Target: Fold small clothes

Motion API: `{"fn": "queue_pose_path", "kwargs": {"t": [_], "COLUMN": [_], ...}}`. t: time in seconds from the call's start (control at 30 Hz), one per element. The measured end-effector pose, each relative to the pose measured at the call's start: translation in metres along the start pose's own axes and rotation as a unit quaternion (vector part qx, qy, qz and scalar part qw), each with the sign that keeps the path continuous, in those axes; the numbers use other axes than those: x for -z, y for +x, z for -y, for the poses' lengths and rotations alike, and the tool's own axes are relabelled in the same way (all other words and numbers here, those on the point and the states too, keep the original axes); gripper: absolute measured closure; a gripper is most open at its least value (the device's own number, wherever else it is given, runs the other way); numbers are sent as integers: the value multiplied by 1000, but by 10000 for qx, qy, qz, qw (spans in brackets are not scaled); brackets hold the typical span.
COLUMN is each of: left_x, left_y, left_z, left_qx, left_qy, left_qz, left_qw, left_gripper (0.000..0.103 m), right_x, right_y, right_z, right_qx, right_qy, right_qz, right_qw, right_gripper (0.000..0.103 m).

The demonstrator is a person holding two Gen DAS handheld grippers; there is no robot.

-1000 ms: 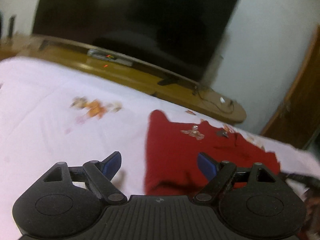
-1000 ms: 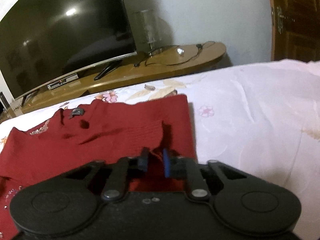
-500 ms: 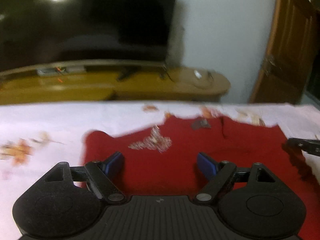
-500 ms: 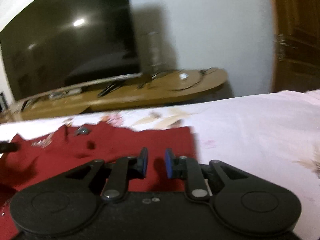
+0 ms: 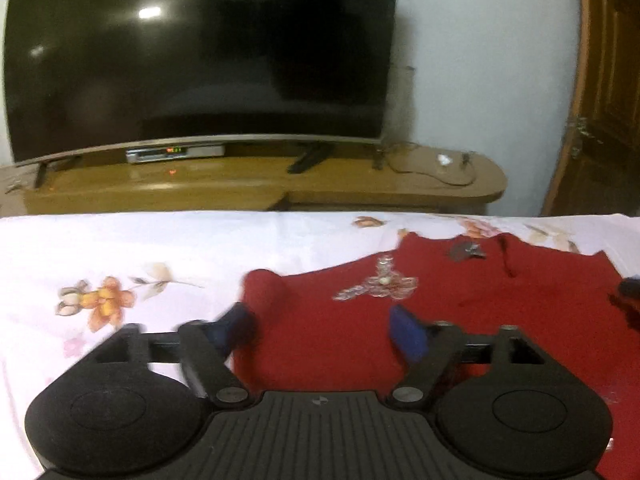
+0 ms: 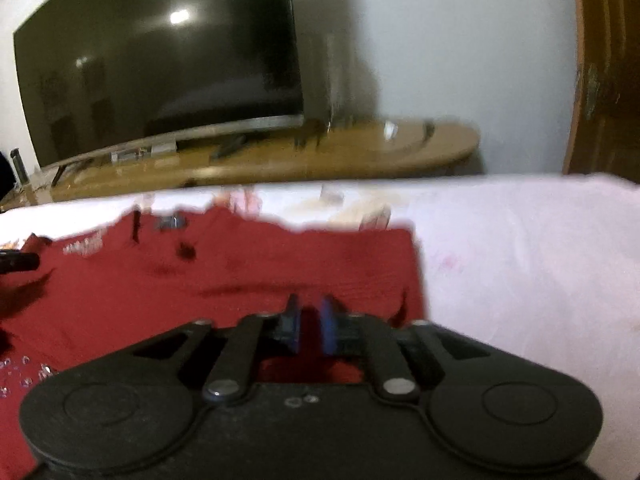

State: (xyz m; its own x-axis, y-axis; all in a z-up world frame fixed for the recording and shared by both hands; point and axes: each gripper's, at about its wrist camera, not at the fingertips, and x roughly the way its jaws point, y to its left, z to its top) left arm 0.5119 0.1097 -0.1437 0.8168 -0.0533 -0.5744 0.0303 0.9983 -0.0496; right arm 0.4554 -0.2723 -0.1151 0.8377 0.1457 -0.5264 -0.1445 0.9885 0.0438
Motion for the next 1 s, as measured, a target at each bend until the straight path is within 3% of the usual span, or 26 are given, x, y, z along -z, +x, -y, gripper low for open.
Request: {"fn": "queue_pose_path", "kwargs": {"t": [0.03, 0.07, 0.1, 0.2, 0.27, 0.33, 0.37, 0.4, 0.47, 0.53, 0.67, 1.0], "left_x": [4, 9, 9, 7, 13, 25, 30, 26, 19, 19, 29, 59], "left_y": [13, 22, 21, 5, -14, -11, -8, -7, -12, -29, -66, -153], "left_z": [-6, -12, -17, -21, -25, -26, -28, -30, -26, -19, -5, 26], "left_qx": [-7, 133, 168, -33, 62, -75, -46, -53, -217, -262, -507, -918], "left_qy": [-74, -180, -287, -385, -486, -388, -409, -468, -420, -280, -52, 65], "left_qz": [-389, -565, -476, -295, -84, -360, -413, -420, -503, -415, -459, -464], "left_qw": [9992, 9982, 9983, 9988, 9988, 9986, 9983, 9980, 9976, 9984, 9976, 9947], "left_gripper": [14, 10, 10, 11, 11, 10, 9, 9, 9, 9, 9, 9], "right_x": [1, 4, 10, 5, 2, 5, 9, 17, 17, 8, 11, 53], "right_y": [-4, 3, 15, 14, 1, -17, -17, -4, -4, -12, -55, -117], "right_z": [1, 4, 12, 19, 17, 16, 16, 16, 15, 19, 27, 47], "right_qx": [57, 190, 206, 126, 204, 97, 70, 142, 178, 194, -21, -517], "right_qy": [-51, -47, 89, 256, 201, 175, 150, 59, 35, 325, 585, 1186], "right_qz": [140, -43, -379, -374, -268, 8, -21, -397, -418, -475, -162, -577], "right_qw": [9999, 9998, 9990, 9989, 9992, 9998, 9999, 9991, 9990, 9982, 9982, 9899], "right_gripper": [68, 68, 68, 71, 69, 69, 70, 68, 67, 67, 64, 63]}}
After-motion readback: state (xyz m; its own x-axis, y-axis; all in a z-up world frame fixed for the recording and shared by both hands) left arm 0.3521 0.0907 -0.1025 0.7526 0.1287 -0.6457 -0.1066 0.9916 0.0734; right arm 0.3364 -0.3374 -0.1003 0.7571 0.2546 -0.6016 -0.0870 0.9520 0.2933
